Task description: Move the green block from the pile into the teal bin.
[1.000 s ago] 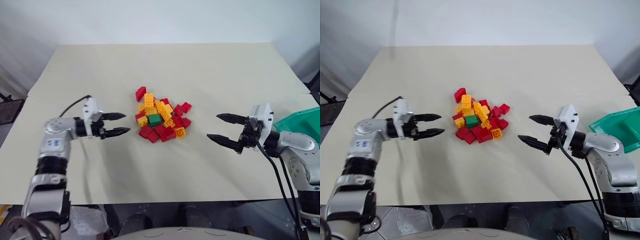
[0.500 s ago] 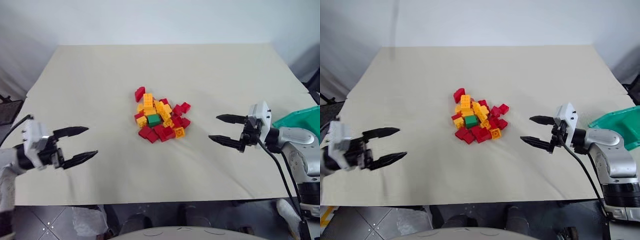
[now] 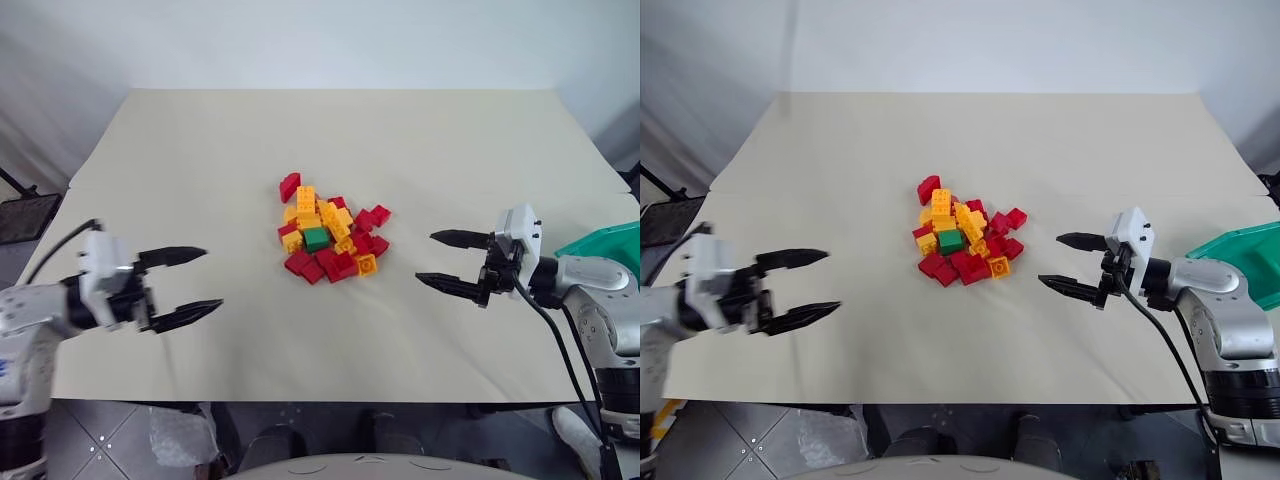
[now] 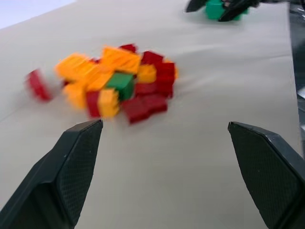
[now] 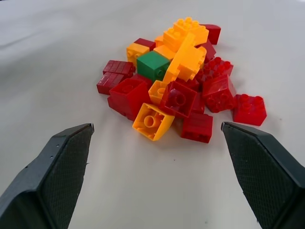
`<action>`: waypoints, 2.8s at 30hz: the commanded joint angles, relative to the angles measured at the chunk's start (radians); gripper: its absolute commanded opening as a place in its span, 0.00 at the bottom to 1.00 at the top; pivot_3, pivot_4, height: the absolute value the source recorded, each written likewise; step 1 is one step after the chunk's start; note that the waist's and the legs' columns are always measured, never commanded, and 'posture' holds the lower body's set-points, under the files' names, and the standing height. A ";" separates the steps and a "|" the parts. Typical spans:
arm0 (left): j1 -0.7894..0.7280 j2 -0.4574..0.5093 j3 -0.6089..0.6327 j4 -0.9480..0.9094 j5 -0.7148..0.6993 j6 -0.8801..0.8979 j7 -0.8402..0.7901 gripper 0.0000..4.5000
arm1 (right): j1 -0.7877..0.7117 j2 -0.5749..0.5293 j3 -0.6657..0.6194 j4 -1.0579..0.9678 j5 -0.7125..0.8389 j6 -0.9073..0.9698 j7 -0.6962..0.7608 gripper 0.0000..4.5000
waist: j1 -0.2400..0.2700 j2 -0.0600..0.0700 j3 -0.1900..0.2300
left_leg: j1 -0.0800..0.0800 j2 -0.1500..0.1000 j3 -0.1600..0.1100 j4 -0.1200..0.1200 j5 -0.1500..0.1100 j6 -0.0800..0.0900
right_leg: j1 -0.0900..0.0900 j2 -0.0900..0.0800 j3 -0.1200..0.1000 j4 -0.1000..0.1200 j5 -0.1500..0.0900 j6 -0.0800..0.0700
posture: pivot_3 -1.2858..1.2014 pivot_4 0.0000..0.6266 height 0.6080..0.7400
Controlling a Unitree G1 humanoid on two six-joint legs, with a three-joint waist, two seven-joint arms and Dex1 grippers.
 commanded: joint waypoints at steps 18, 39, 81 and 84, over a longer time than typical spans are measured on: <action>-0.772 -0.306 -0.545 0.751 0.505 -0.071 0.175 0.99 | 0.150 0.057 -0.083 -0.187 0.042 -0.002 -0.149 1.00 | 0.003 -0.001 0.001 | -0.003 0.000 0.009 0.001 0.001 0.002 | 0.000 0.003 -0.001 -0.002 0.001 0.002 | 0.52 0.24 1.00; -0.864 -0.322 -0.636 0.816 0.593 0.125 -0.054 0.99 | 0.195 0.056 -0.106 -0.253 0.076 0.009 -0.210 1.00 | 0.001 -0.002 0.001 | -0.002 0.000 0.009 0.002 0.001 0.002 | 0.000 0.003 0.002 -0.001 0.001 0.003 | 0.52 0.24 1.00; -0.976 -0.395 -0.439 1.065 0.528 -0.023 0.080 0.48 | 0.192 0.019 -0.134 -0.235 0.081 0.002 -0.203 1.00 | 0.003 -0.003 0.001 | -0.003 0.000 0.006 0.003 0.000 0.006 | -0.003 0.002 0.005 -0.002 0.003 0.005 | 0.52 0.24 1.00; -0.964 -0.411 -0.371 0.984 0.431 -0.094 0.002 0.48 | 0.197 0.000 -0.161 -0.230 0.091 0.008 -0.190 1.00 | 0.004 -0.003 0.001 | -0.005 -0.001 0.005 0.003 -0.001 0.007 | -0.003 0.002 0.004 -0.005 0.004 0.007 | 0.52 0.24 1.00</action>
